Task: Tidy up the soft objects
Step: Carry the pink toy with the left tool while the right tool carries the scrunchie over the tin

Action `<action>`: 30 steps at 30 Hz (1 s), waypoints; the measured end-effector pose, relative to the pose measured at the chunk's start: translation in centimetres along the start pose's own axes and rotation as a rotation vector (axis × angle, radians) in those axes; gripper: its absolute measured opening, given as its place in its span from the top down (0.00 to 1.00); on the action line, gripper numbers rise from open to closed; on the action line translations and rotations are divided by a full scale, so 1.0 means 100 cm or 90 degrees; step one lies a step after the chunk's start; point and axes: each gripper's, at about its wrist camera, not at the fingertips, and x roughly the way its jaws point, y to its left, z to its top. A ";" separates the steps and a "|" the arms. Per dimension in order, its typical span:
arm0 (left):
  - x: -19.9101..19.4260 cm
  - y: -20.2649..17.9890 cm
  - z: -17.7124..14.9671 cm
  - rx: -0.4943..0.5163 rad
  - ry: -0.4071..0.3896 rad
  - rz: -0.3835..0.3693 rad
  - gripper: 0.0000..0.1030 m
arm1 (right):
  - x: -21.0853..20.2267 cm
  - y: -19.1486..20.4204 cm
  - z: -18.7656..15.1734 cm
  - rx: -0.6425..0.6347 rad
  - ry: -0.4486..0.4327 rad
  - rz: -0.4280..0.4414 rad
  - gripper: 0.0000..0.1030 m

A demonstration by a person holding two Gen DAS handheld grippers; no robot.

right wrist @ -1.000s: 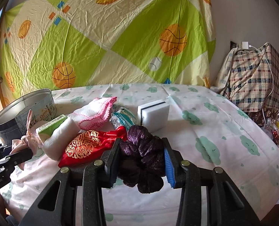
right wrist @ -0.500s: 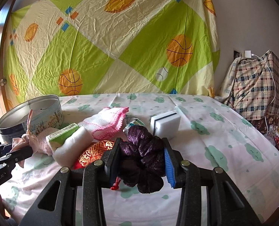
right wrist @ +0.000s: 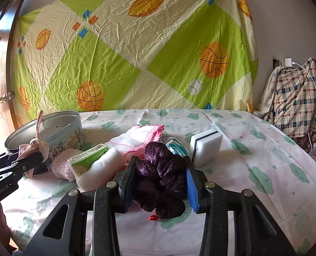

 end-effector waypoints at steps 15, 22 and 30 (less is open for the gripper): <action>-0.006 0.006 0.003 -0.012 -0.039 0.022 0.77 | -0.006 0.015 -0.001 -0.005 -0.029 0.000 0.58; -0.010 0.004 0.002 -0.005 -0.059 0.032 0.77 | -0.013 0.016 -0.001 0.002 -0.056 -0.001 0.58; -0.016 0.006 0.002 -0.009 -0.089 0.041 0.77 | -0.019 0.018 0.000 0.001 -0.081 0.004 0.58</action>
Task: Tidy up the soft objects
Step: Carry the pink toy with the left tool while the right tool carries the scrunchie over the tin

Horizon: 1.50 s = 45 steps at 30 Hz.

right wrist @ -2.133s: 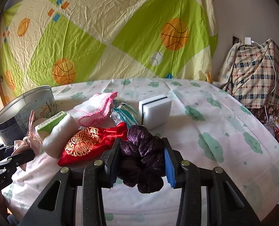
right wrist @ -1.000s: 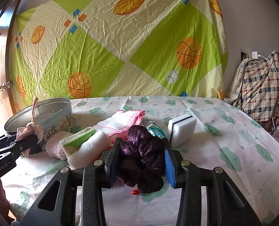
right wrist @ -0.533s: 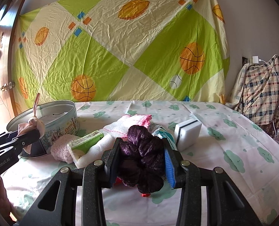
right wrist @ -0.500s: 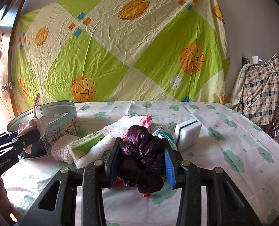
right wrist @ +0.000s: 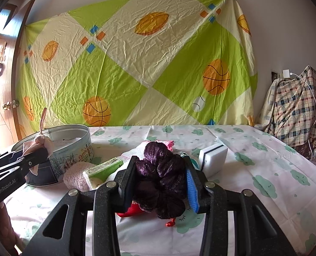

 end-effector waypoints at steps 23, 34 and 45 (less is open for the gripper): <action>-0.007 0.018 0.002 -0.020 -0.028 0.035 0.77 | -0.001 0.027 0.001 -0.005 -0.014 0.047 0.58; -0.009 0.047 -0.001 -0.053 -0.021 0.068 0.77 | 0.007 0.066 0.002 -0.032 0.014 0.103 0.57; -0.008 0.070 -0.002 -0.073 -0.011 0.096 0.77 | 0.013 0.090 0.004 -0.050 0.035 0.136 0.57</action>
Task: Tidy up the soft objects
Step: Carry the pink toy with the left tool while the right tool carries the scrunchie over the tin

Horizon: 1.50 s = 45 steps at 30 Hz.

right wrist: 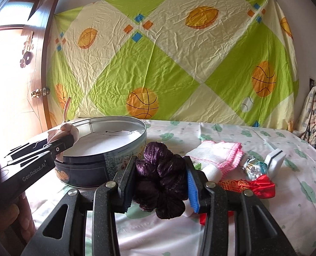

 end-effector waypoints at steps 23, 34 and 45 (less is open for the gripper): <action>0.006 0.030 0.003 -0.015 0.016 0.034 0.77 | 0.008 0.032 0.010 -0.039 -0.008 0.038 0.57; 0.008 0.044 0.008 -0.017 0.019 0.049 0.77 | 0.011 0.043 0.016 -0.051 -0.006 0.055 0.57; 0.015 0.053 0.016 -0.011 0.035 0.052 0.77 | 0.019 0.046 0.027 -0.053 -0.001 0.074 0.57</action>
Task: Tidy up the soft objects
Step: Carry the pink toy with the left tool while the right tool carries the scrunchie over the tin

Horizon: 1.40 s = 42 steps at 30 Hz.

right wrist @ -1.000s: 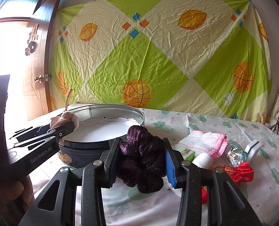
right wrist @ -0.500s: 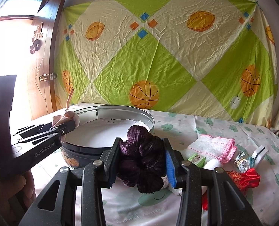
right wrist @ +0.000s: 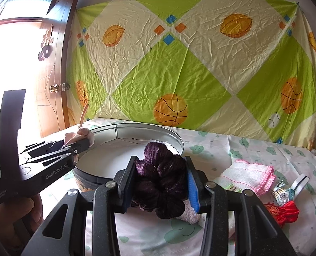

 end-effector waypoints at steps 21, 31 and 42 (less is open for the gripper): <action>0.030 0.004 0.025 0.040 0.061 0.010 0.77 | 0.038 0.007 0.034 -0.042 0.020 0.015 0.57; 0.053 0.011 0.041 0.059 0.106 0.009 0.77 | 0.089 0.003 0.055 -0.039 0.078 0.027 0.57; 0.096 0.021 0.063 0.080 0.189 -0.003 0.77 | 0.171 0.004 0.071 -0.052 0.207 0.057 0.57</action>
